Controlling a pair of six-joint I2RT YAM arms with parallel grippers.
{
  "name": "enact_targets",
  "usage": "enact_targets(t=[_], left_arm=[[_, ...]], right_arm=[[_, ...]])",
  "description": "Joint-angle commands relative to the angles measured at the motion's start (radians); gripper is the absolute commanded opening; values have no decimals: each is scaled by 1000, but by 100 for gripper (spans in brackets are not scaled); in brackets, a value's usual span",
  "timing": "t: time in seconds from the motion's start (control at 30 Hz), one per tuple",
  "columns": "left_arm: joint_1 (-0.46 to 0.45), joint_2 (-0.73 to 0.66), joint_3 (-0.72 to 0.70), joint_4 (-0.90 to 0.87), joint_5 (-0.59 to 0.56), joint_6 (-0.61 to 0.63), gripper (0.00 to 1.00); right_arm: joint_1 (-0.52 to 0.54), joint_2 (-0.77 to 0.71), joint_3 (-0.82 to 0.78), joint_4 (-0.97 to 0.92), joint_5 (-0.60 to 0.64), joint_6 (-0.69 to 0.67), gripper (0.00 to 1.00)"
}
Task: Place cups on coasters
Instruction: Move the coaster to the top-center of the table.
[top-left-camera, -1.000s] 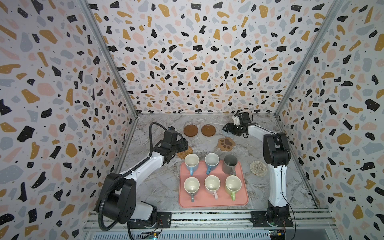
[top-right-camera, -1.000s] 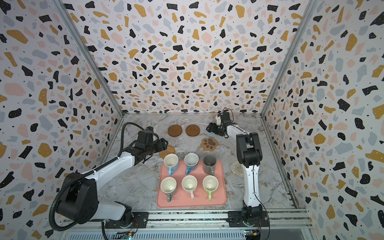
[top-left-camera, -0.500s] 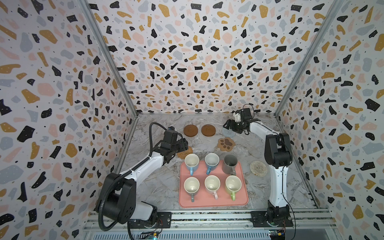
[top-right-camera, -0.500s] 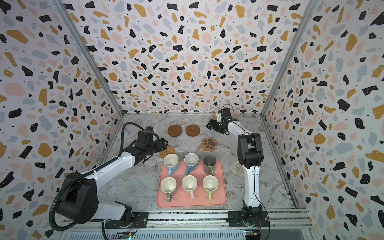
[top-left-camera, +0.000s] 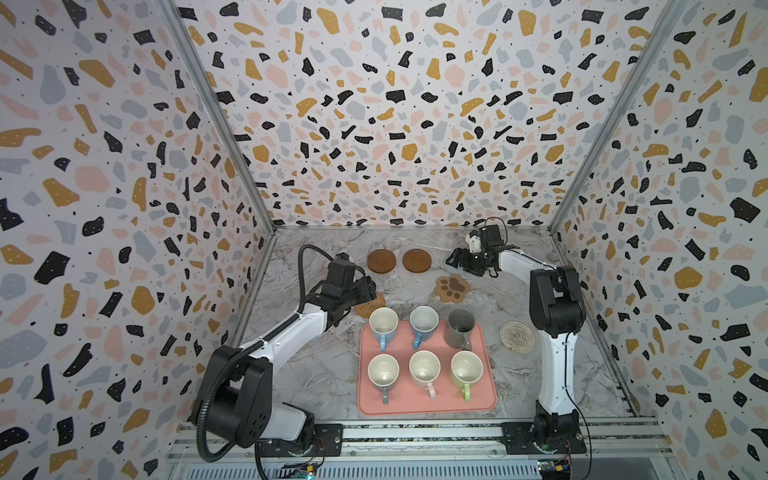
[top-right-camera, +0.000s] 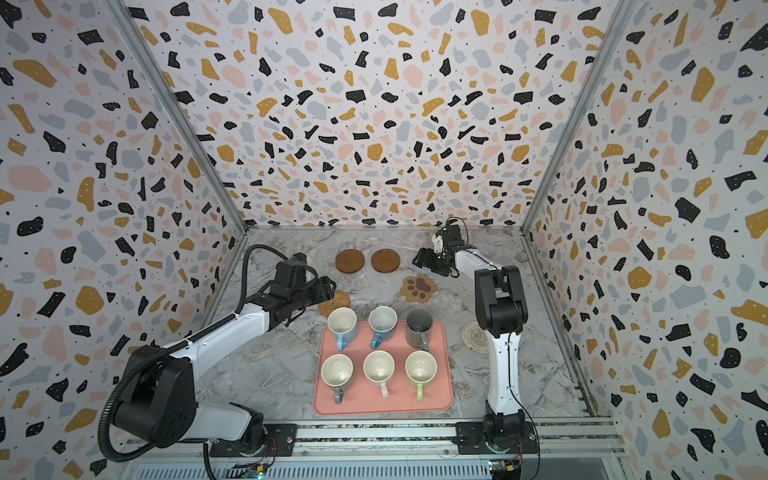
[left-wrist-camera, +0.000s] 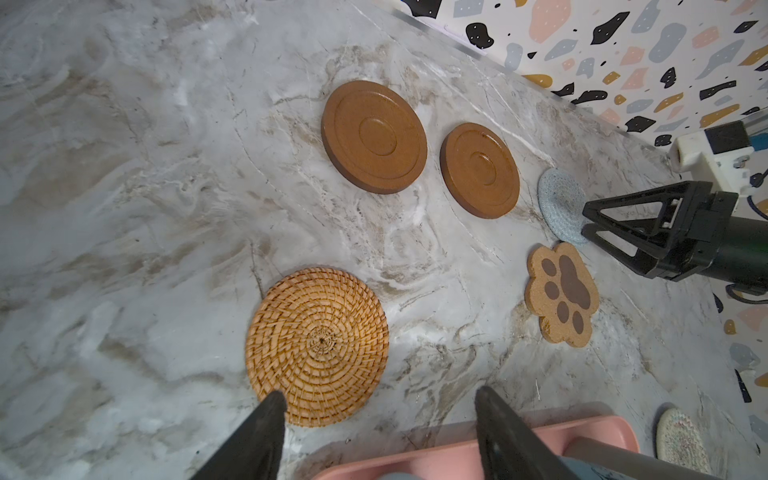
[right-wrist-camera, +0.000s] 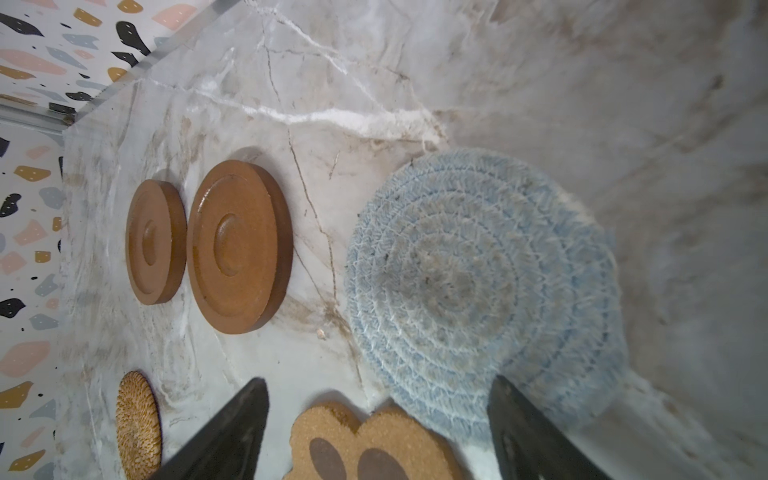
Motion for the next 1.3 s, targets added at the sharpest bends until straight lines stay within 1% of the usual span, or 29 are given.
enact_targets(t=[0.0, 0.3, 0.8, 1.1, 1.27], left_arm=[[-7, -15, -16, 25, -3, -9, 73], [-7, -16, -19, 25, -5, -10, 73], [-6, 5, -7, 14, -9, 1, 73], [-6, 42, -2, 1, -2, 19, 73], [-10, 87, -2, 6, 7, 30, 73]], right_arm=[[-1, 15, -6, -4, -12, 0, 85], [1, 24, -18, 5, -25, -1, 85], [4, 34, 9, 16, -41, 22, 85], [4, -60, 61, -9, -43, 19, 85], [-1, -123, 75, -23, -41, 10, 86]])
